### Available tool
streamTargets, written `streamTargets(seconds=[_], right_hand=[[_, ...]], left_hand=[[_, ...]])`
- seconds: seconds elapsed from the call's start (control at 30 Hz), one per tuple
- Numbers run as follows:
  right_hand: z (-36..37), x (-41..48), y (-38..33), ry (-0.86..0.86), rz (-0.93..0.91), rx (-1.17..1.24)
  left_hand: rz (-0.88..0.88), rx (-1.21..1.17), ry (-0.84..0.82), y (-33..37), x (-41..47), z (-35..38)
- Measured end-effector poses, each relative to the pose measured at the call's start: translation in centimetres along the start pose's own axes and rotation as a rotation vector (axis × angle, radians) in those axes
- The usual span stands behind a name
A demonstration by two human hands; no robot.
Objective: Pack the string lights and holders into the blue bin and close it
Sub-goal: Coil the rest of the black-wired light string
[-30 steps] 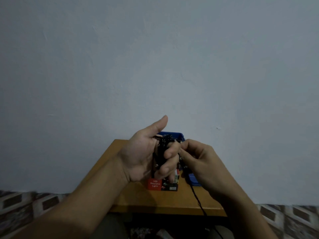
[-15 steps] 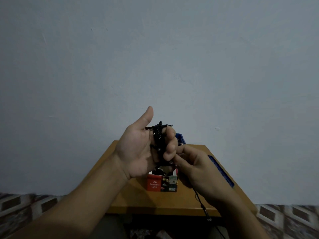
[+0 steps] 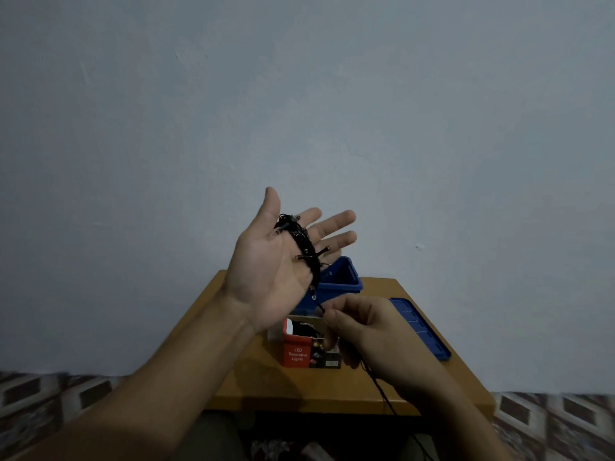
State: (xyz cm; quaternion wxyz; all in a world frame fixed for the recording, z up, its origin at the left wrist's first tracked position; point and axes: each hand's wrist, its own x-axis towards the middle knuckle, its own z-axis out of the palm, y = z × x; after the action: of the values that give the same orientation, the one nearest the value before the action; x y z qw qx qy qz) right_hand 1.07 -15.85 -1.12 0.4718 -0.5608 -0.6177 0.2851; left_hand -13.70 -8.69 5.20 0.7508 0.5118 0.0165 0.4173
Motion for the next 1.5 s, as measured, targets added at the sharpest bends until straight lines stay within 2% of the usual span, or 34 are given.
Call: streamTargets(seconds=[0.27,0.6,0.83,1.1,1.3,1.4,1.5], right_hand=[[-0.4,-0.2,0.0,0.023,-0.048,0.019],[-0.7,0.2,-0.7,0.127,-0.067,0.049],[-1.4,-0.1,-1.1,0.134,-0.095,0.076],[-1.9,-0.4,-1.4,0.153,-0.164,0.178],[-1.9,-0.3,-2.3,0.139,-0.263,0.172],[-2.2,-0.4,-2.9,0.092,-0.303,0.125],[-2.6,-0.3,-3.3,0.077,-0.348,0.024]], left_hand=[[0.016,0.047,0.146,-0.2,-0.1,0.1],[-0.085,0.163,0.106,-0.6,-0.2,0.1],[-0.122,0.24,0.143,-0.5,0.3,-0.5],[-0.234,0.45,0.156,-0.6,0.2,-1.0],[-0.353,0.666,0.093,-1.2,0.2,-1.6],[-0.429,0.654,-0.061,-1.1,-0.2,-1.6],[-0.469,0.667,-0.094,-0.8,-0.7,-1.4]])
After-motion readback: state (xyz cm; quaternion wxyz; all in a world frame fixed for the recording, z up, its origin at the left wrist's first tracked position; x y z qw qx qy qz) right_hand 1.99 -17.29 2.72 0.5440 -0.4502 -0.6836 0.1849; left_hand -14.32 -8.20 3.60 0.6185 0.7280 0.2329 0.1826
